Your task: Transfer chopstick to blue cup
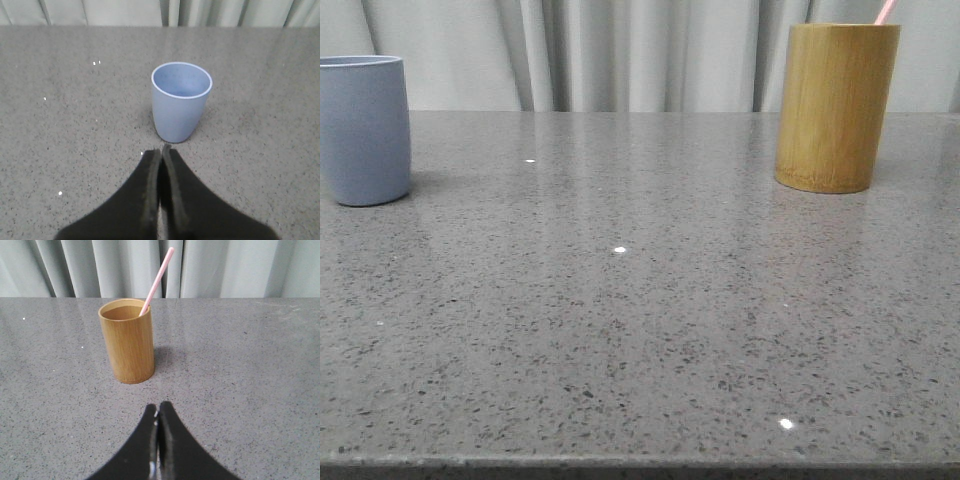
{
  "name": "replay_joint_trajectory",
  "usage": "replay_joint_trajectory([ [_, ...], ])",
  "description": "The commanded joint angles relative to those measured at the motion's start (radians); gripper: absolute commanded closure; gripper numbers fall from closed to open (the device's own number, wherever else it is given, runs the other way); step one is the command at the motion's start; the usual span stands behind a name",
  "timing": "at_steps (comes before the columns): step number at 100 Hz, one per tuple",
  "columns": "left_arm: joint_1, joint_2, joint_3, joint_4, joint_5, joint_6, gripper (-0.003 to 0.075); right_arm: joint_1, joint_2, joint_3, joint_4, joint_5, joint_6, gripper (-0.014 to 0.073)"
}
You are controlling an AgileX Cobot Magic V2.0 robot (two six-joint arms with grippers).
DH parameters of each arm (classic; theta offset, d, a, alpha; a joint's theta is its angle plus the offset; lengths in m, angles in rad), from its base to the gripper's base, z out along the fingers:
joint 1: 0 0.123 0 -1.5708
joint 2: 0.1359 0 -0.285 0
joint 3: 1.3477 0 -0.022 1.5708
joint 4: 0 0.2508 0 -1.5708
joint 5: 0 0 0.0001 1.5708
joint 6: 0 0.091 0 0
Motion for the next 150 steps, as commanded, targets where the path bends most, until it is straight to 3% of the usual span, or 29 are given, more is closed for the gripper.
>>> replay_joint_trajectory([
  [1,0.003,0.072,-0.082,-0.014,0.007,-0.001,0.0739,-0.003,0.059,-0.078,0.0,-0.034,-0.021,0.0661],
  [56,0.003,0.157,-0.096,-0.014,0.041,-0.001,0.0736,-0.003,0.092,-0.095,0.0,-0.081,-0.021,0.0634],
  [70,0.003,0.157,-0.096,-0.014,0.042,-0.001,0.0637,-0.003,0.092,-0.095,0.0,-0.052,-0.026,0.0414],
  [82,0.003,0.157,-0.096,-0.016,0.044,-0.001,0.0428,-0.003,0.092,-0.095,0.0,-0.033,-0.04,0.013],
  [92,0.003,0.157,-0.096,-0.016,0.048,-0.001,0.0232,-0.003,0.092,-0.095,0.0,-0.033,-0.04,0.0027],
  [101,0.003,0.157,-0.096,-0.027,0.053,-0.001,0.0162,-0.003,0.092,-0.095,0.0,-0.033,-0.04,0.0025],
  [117,0.003,0.157,-0.096,-0.037,0.072,-0.001,0.0164,-0.003,0.092,-0.095,0.0,-0.033,-0.04,0.0025],
  [131,0.003,0.171,-0.119,-0.037,-0.001,-0.001,0.0164,-0.003,0.092,-0.095,0.0,-0.034,-0.04,0.0025],
  [150,0.003,0.321,-0.243,-0.037,-0.009,-0.001,0.0164,-0.003,0.092,-0.095,0.0,-0.034,-0.04,0.0025],
])
